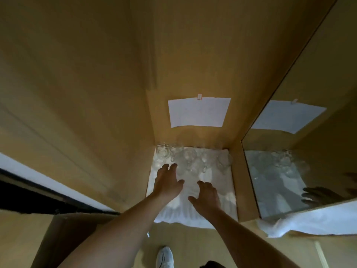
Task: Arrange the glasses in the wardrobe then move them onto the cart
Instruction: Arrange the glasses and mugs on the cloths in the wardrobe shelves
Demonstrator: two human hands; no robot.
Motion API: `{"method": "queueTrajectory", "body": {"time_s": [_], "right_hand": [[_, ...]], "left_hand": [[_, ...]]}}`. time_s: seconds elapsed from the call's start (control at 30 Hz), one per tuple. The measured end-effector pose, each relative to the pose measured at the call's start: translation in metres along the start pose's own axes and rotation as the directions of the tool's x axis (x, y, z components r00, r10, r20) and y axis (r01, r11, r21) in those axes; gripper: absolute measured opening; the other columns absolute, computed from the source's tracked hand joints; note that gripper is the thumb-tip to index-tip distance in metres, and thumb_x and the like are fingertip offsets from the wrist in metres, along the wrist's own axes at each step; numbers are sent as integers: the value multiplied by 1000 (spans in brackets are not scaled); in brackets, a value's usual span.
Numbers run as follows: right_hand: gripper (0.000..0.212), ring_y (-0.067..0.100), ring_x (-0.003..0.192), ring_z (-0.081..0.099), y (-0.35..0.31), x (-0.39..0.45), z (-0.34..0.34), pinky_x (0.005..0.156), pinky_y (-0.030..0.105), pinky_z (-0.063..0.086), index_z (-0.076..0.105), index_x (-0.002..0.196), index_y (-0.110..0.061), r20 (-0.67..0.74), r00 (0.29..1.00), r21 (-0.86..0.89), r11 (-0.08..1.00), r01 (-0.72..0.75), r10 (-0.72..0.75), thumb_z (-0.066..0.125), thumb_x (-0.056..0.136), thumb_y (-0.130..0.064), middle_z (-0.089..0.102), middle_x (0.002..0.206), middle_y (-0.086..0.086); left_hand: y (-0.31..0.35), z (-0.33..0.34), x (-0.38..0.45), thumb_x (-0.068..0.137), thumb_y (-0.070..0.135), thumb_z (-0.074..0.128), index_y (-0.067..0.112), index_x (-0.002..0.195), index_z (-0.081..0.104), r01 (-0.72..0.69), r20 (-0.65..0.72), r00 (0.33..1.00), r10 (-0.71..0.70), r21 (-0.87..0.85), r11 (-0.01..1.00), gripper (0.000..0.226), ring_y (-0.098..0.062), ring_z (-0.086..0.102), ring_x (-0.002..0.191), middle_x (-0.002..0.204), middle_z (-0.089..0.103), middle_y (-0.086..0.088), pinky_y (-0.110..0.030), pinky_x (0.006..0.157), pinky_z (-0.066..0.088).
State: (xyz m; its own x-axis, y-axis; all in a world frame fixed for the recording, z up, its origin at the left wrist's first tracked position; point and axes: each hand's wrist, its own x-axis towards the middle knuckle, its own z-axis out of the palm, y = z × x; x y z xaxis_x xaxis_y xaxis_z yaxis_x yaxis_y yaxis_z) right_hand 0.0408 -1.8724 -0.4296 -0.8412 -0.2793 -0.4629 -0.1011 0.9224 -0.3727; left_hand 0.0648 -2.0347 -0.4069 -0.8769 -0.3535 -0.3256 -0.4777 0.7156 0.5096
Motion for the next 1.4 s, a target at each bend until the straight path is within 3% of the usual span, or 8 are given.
{"method": "queueTrajectory", "body": {"time_s": [0.43,0.87,1.03,1.23,1.4], "right_hand": [[77,28,138,42,15,66,28,110,36,39,31,154,-18,102,990,76,991,-107,99,66,93,-49,39,153,9],[78,32,137,44,39,192,49,108,38,39,31,154,-14,209,958,149,962,-230,197,70,92,-42,43,148,15],[88,37,135,46,54,232,69,109,41,42,22,158,-12,112,961,214,938,-272,253,72,91,-37,38,150,20],[98,39,140,40,63,269,98,108,46,46,14,161,-17,-50,983,227,961,-160,176,77,87,-31,22,160,17],[105,36,135,46,71,284,112,107,43,45,16,160,-19,-86,980,332,933,-139,177,84,81,-31,31,156,15]], "left_hand": [[-20,43,49,93,42,64,19,155,34,123,39,992,-120,-71,990,72,-25,35,145,158,38,-7,-37,116,34],[-47,91,137,96,43,63,23,157,30,315,89,947,-307,-91,945,72,-26,31,147,161,32,-6,-39,117,30],[-66,118,166,93,41,68,20,156,32,339,80,940,-332,-126,932,76,-26,32,147,159,37,-7,-41,119,29],[-77,149,197,89,41,74,19,158,29,347,91,938,-335,-195,917,85,-22,29,149,161,34,-5,-37,119,29],[-79,166,218,84,41,80,18,159,24,334,65,942,-328,-194,922,96,-22,28,150,162,32,-4,-33,118,26]]}}
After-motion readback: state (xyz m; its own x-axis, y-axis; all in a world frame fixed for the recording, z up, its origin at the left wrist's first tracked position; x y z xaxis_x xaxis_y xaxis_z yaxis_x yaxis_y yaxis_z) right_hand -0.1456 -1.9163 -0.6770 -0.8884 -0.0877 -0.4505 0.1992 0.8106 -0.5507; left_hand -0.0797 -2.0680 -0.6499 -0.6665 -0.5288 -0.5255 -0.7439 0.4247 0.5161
